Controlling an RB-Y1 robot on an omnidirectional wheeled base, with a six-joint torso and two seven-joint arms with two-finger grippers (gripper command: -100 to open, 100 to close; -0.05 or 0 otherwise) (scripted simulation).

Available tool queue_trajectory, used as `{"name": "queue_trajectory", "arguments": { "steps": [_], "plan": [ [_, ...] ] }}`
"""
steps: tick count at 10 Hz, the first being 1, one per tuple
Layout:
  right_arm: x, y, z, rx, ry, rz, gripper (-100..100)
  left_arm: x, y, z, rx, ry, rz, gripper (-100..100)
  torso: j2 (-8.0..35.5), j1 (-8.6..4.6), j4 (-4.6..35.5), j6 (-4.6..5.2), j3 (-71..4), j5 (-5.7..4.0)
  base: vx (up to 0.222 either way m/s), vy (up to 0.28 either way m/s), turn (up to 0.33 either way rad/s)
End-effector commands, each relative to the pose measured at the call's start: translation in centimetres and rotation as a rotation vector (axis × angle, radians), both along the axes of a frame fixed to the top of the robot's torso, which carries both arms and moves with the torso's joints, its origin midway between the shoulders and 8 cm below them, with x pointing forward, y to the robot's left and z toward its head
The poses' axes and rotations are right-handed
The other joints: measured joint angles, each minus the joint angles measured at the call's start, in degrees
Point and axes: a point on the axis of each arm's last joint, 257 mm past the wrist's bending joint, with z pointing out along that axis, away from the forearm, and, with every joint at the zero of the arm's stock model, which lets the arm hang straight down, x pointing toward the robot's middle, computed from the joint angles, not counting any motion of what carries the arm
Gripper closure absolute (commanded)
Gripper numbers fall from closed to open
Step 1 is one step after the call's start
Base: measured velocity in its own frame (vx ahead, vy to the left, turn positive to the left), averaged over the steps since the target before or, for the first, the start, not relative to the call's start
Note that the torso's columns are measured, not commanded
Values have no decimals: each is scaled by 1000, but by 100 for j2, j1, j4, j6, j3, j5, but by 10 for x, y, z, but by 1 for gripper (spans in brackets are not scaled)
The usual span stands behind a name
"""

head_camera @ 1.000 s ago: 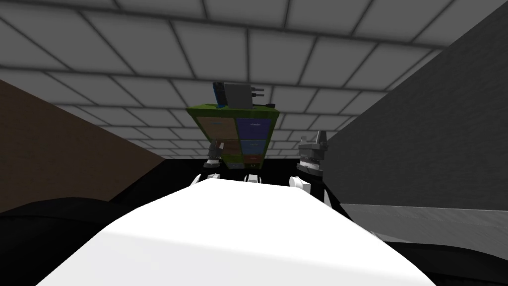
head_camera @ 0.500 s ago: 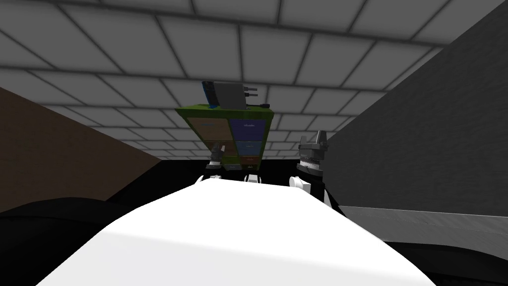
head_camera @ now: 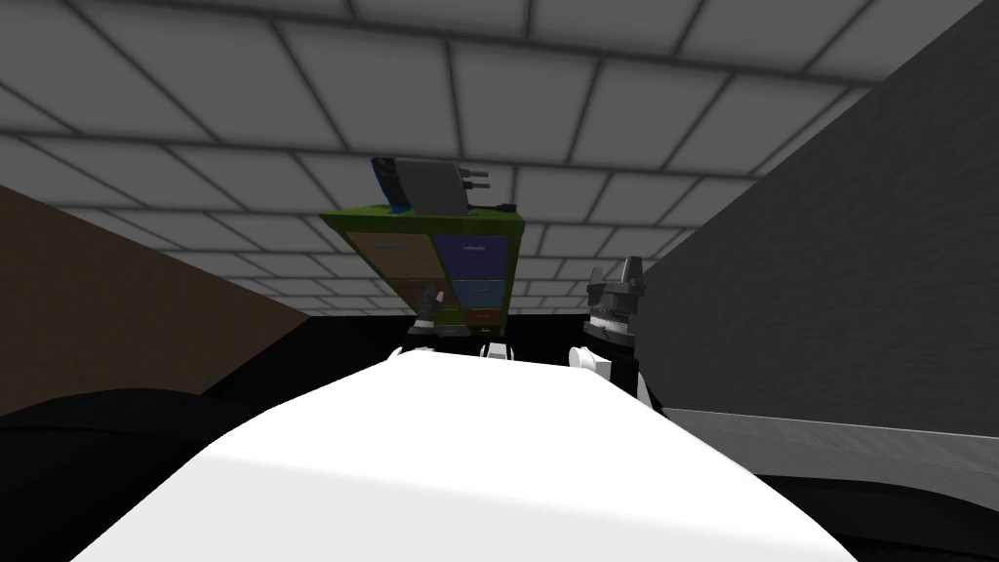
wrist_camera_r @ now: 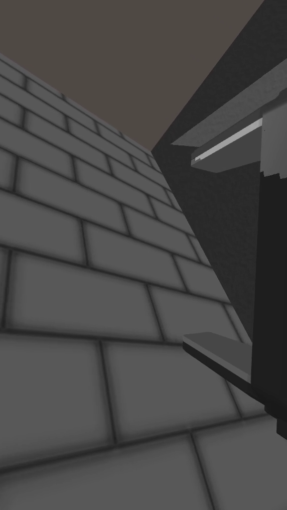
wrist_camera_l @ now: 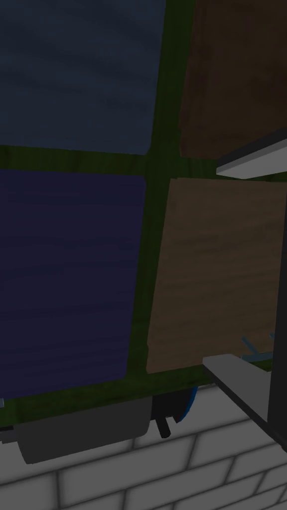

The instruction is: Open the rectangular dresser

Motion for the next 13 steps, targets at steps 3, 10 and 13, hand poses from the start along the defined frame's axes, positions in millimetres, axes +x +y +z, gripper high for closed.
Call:
{"name": "queue_trajectory", "arguments": {
  "steps": [3,10,13],
  "plan": [
    [0,0,0,0,0,0,0,0,5,-33,12,60,7,-100,-3,-3,0,0,-1,0,55,-92,-5],
    [0,0,0,0,0,0,0,-3,0,-87,-51,142,47,-100,6,-1,2,0,4,0,49,-101,-4],
    [0,0,0,0,0,0,0,-3,-14,-104,-127,160,74,-100,0,0,0,0,0,0,49,-89,-3]
  ]
}}
